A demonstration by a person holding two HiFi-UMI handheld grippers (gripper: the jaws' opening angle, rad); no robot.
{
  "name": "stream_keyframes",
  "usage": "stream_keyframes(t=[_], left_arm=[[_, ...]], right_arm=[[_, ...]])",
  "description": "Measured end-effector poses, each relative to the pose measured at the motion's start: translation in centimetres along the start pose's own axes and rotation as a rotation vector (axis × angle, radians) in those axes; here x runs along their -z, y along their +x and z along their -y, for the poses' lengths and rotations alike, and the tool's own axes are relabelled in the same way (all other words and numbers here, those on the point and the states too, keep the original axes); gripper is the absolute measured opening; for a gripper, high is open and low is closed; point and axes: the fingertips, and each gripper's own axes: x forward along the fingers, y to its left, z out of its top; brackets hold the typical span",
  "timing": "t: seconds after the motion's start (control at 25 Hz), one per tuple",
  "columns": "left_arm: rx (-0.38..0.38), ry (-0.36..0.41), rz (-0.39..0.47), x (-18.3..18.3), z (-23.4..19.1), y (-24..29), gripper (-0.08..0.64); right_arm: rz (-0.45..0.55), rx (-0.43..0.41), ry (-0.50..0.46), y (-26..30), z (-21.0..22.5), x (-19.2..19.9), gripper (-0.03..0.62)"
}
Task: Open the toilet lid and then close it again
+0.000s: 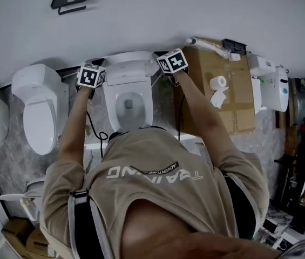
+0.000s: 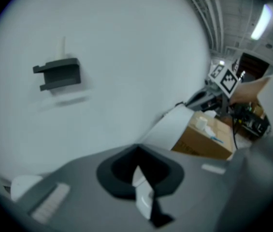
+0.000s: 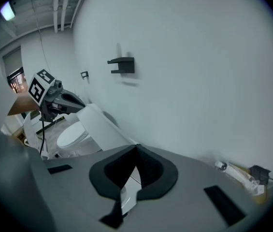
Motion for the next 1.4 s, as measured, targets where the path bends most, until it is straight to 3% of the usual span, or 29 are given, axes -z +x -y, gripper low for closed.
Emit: stream_keyframes(t=[0.2,0.6,0.84,1.4], left_arm=[[-0.013,0.019,-0.011,-1.1,-1.2,1.0,0.002],[-0.035,0.068,-0.031,-3.3,-4.3,3.7,0.003],[-0.035,0.020,-0.008,-4.6,-6.2,5.1,0.003],[-0.079,-0.066,-0.002,-5.8,-10.1,8.1,0.003]], right_arm=[[0.030,-0.074,0.106,0.8,1.4,-1.1,0.012],[0.033,-0.052,0.148,3.3,4.8,-3.6,0.012],[-0.030,-0.014,0.020,4.9,6.2,-5.0,0.014],[-0.048,-0.001,0.032,7.9,9.3,-7.1,0.014]])
